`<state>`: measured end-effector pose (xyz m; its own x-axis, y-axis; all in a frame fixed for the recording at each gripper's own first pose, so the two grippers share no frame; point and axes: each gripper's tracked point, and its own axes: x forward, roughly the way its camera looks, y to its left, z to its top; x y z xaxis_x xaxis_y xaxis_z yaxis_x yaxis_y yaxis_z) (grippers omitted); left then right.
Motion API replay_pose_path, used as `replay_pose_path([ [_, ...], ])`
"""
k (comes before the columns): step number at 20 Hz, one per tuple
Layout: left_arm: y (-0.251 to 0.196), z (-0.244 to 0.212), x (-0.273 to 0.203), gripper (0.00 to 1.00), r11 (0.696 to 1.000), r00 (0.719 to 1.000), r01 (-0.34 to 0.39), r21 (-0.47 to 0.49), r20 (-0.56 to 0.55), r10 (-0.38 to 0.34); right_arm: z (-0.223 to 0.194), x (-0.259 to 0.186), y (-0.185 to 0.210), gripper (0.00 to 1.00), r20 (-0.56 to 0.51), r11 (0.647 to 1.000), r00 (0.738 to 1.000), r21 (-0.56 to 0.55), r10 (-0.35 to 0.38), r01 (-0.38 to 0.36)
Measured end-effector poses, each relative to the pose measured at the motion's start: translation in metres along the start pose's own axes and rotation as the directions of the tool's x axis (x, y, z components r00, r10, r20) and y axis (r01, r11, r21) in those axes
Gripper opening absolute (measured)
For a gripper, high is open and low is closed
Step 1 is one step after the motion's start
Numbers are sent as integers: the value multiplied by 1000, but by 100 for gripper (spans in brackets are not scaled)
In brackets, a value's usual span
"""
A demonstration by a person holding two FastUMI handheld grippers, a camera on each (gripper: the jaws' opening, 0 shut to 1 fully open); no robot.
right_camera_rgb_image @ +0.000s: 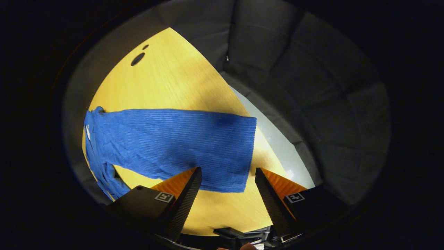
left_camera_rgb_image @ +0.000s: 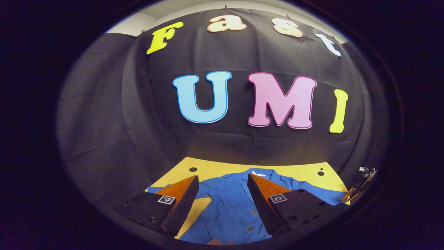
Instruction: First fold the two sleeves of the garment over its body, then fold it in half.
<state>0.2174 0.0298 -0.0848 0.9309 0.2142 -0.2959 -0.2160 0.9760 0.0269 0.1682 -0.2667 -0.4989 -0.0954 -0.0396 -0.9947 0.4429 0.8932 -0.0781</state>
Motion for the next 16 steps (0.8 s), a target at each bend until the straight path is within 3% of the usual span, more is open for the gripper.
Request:
replay_pose_path([
  [4,-18,9,11,81,1000,1000,21,20,16,-21,2,0,1,100,-8,1000,1000,-21,6,-6],
  [6,-24,9,13,81,999,999,38,21,14,-39,2,0,5,88,-17,999,1000,-39,9,-9],
  [8,-25,11,11,81,998,998,55,26,18,-55,2,-1,13,53,-13,999,1000,-37,25,-26],
  [11,-10,11,6,81,998,998,58,27,33,-59,6,5,21,10,26,999,999,-1,38,-38],
  [12,-2,9,3,81,998,998,58,22,34,-59,5,1,21,21,42,999,998,-18,39,-38],
  [13,7,8,0,81,998,998,57,18,33,-58,4,-3,21,7,64,999,998,-27,26,-25],
  [16,43,6,-11,81,999,998,37,24,46,-38,12,-32,34,5,168,999,985,-25,34,-30],
])
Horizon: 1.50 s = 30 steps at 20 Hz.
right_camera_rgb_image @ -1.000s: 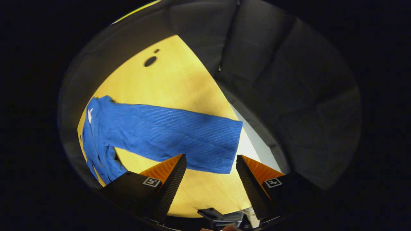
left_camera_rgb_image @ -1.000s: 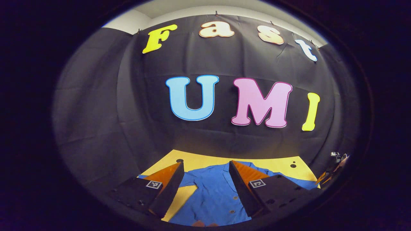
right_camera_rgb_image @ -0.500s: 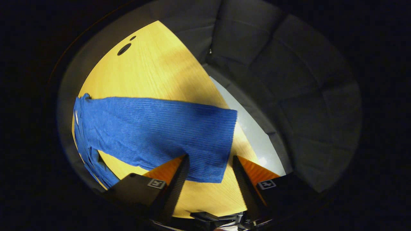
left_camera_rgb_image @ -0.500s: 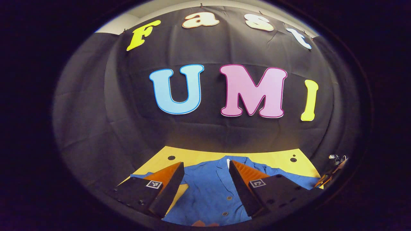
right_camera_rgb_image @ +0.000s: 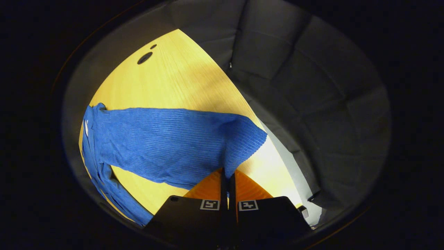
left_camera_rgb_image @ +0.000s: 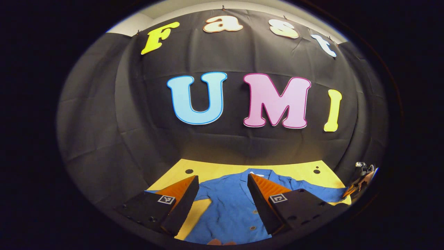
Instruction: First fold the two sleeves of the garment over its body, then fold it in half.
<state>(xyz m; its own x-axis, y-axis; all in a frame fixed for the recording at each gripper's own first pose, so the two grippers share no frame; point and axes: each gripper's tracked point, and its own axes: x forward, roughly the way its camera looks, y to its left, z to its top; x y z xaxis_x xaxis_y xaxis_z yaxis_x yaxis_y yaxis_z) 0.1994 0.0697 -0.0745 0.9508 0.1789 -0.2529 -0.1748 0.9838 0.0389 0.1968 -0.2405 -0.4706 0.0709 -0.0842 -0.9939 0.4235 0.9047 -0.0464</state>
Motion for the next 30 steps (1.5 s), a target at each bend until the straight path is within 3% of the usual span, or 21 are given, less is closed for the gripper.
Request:
replay_pose_path([
  [3,37,-2,-13,81,1000,1000,-11,-7,13,11,30,-55,21,5,158,997,987,-75,-15,27],
  [6,73,-6,-25,81,1000,1000,-12,-19,28,13,66,-136,67,5,331,989,943,-148,28,22],
  [9,110,-4,-38,81,999,998,-27,-33,61,29,104,-230,135,5,506,972,855,-236,109,16],
  [11,133,-5,-45,81,998,996,-36,-60,75,41,118,-285,196,5,606,953,772,-303,195,-3],
  [12,142,-9,-47,81,996,996,-41,-81,72,47,117,-306,236,5,628,942,736,-333,254,-41],
  [13,153,-11,-48,81,994,996,-54,-100,66,61,110,-320,276,4,619,929,720,-358,314,-97],
  [15,174,-17,-54,81,990,994,-86,-116,57,93,85,-323,352,4,566,895,726,-418,391,-156],
  [18,202,-20,-67,81,987,988,-137,-81,65,143,49,-285,436,4,480,836,740,-510,471,-201],
  [22,241,-40,-86,81,967,968,-248,-60,19,249,-18,-200,544,4,321,769,778,-563,540,-302],
  [25,268,-64,-101,81,939,941,-337,-67,-51,334,-67,-118,599,0,198,741,819,-574,538,-347],
  [26,275,-69,-105,81,930,931,-362,-62,-66,359,-87,-96,616,4,146,730,828,-571,541,-376],
  [27,282,-76,-109,81,921,921,-386,-59,-84,381,-105,-75,629,0,108,723,837,-571,536,-389],
  [28,287,-84,-114,81,912,911,-406,-62,-106,398,-123,-56,640,5,68,714,842,-568,535,-408],
  [30,294,-96,-119,81,895,895,-437,-84,-142,423,-155,-29,662,4,-6,704,837,-538,548,-464],
])
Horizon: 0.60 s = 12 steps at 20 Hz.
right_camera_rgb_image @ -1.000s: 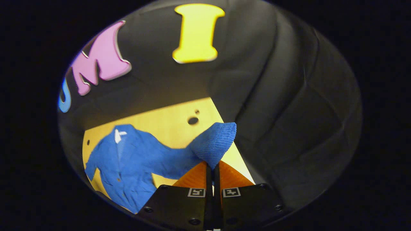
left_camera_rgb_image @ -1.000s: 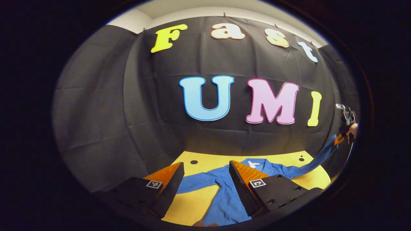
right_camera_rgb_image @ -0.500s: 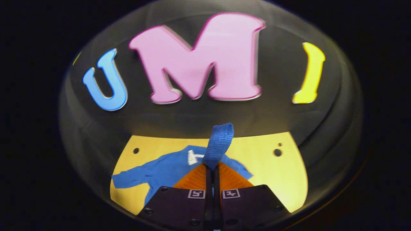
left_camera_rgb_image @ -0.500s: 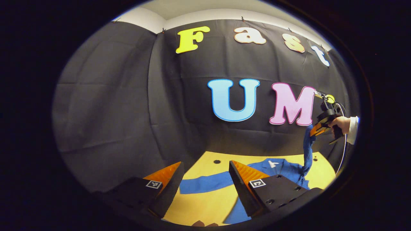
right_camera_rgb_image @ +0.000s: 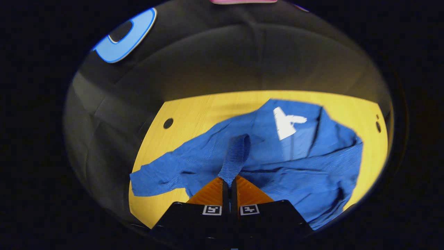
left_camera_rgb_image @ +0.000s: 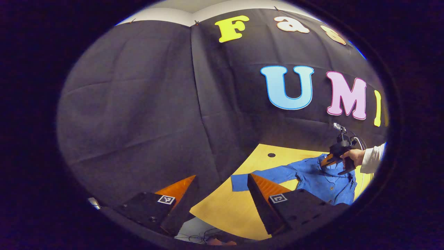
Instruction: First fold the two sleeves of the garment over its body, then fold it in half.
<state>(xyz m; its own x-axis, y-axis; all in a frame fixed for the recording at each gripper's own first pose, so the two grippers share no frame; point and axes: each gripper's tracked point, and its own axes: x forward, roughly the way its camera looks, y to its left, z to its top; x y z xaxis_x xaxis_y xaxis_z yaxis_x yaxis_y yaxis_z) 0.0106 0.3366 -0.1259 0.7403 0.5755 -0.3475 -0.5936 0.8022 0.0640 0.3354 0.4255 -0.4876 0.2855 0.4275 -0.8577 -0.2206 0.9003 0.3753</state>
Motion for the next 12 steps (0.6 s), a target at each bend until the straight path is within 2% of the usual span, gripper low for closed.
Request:
replay_pose_path([
  [1,3,-4,2,81,1000,1000,-10,-11,-8,10,-7,13,8,4,-11,999,1000,26,22,-22],
  [2,0,-9,6,81,1000,1000,-11,-20,-6,11,-10,23,12,22,-16,998,999,53,44,-43],
  [3,-3,-16,15,81,1000,1000,-7,-27,-20,7,-11,31,14,24,-24,996,998,78,52,-50],
  [4,-9,-29,26,81,999,998,-3,-33,-58,1,-10,33,13,7,-28,993,998,102,57,-54],
  [5,-14,-41,36,81,999,994,7,-35,-113,-11,-10,42,17,0,-29,989,996,126,80,-75],
  [7,-30,-57,51,82,998,973,41,-53,-225,-52,-4,36,35,45,-19,972,986,172,168,-162],
  [9,-42,-75,69,83,992,957,76,-96,-273,-100,9,24,44,93,19,961,975,165,221,-221],
  [12,-53,-85,107,83,989,935,105,-105,-329,-134,24,-15,47,95,64,959,961,82,267,-272],
])
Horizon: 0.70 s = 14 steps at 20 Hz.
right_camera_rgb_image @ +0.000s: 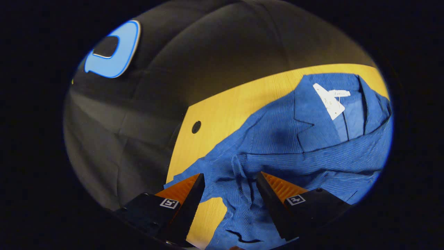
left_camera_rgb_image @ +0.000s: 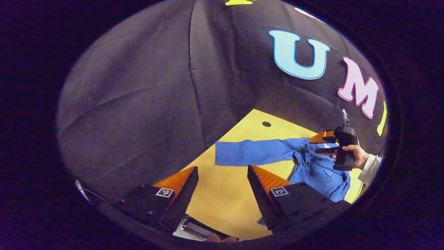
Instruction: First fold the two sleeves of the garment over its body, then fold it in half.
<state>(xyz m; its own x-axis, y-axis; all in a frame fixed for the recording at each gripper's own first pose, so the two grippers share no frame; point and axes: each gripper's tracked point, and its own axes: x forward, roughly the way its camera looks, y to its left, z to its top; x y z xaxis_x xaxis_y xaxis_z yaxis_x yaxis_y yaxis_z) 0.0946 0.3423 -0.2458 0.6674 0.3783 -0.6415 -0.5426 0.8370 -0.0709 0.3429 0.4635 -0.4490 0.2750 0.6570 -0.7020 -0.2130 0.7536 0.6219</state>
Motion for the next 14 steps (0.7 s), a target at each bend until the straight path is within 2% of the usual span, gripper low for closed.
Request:
replay_pose_path([
  [3,2,17,42,84,998,1000,-4,55,-31,5,12,-57,10,95,29,985,999,-168,36,-31],
  [7,-3,41,102,83,998,992,46,49,-119,-40,16,-154,16,97,67,930,997,-367,48,-20],
  [10,-3,46,156,83,993,975,67,92,-219,-46,10,-236,26,96,116,936,991,-350,71,-26],
  [11,-2,44,172,83,992,963,59,115,-267,-26,6,-258,23,96,132,943,989,-332,66,-19],
  [14,2,34,220,84,986,919,70,154,-394,-4,-13,-313,4,96,175,951,985,-305,-3,57],
])
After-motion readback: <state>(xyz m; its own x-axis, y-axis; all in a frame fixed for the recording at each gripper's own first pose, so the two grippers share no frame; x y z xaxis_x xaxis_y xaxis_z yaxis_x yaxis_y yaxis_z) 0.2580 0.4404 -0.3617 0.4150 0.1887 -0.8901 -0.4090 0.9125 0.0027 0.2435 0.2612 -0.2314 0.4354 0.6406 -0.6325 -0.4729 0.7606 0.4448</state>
